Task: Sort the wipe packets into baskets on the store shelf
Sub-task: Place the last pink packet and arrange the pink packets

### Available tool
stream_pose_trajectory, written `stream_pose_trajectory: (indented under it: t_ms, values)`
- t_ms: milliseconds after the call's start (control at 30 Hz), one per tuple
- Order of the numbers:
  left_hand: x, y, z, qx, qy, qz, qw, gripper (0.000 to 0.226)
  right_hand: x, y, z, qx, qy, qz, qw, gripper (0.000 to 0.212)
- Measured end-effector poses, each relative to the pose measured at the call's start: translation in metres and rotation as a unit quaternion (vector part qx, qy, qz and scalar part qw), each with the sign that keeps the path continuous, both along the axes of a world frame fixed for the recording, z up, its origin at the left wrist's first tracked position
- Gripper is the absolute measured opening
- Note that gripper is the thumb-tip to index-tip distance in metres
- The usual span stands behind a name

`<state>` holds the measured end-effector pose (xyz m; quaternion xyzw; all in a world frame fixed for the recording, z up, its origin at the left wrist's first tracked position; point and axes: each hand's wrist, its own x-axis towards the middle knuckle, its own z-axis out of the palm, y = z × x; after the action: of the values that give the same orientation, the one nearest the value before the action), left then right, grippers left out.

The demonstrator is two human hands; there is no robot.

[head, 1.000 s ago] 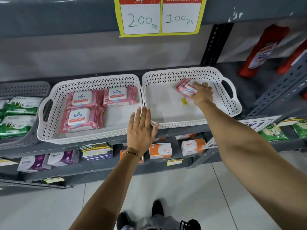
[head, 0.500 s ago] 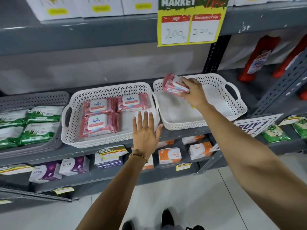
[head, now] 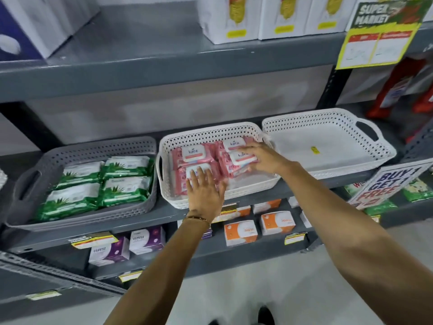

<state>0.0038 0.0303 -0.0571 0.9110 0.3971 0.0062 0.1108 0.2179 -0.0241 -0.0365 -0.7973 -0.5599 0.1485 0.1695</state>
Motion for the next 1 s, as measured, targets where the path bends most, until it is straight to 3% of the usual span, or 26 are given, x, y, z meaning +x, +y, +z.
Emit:
stream_pose_trajectory:
  t_ms: [367,433,533,633,1000]
  values:
    - [-0.013,0.081,0.010,-0.098,-0.013,-0.070,0.993,0.071,0.000,0.002,-0.026,-0.071,-0.017,-0.006,0.997,0.083]
    - [-0.012,0.081,0.011,-0.099,-0.016,-0.073,0.992,0.070,0.000,0.002,-0.022,-0.077,0.039,-0.028,0.996,0.084]
    - [-0.011,0.080,0.012,-0.096,-0.034,-0.059,0.993,0.067,0.002,0.001,-0.009,-0.010,0.130,-0.102,0.986,0.067]
    - [-0.010,0.080,0.011,-0.106,-0.051,-0.044,0.992,0.066,0.002,0.003,-0.003,-0.008,0.109,-0.123,0.986,0.052]
    - [-0.008,0.082,0.008,-0.120,-0.077,-0.036,0.989,0.068,-0.003,0.000,-0.006,-0.038,0.100,-0.107,0.988,0.049]
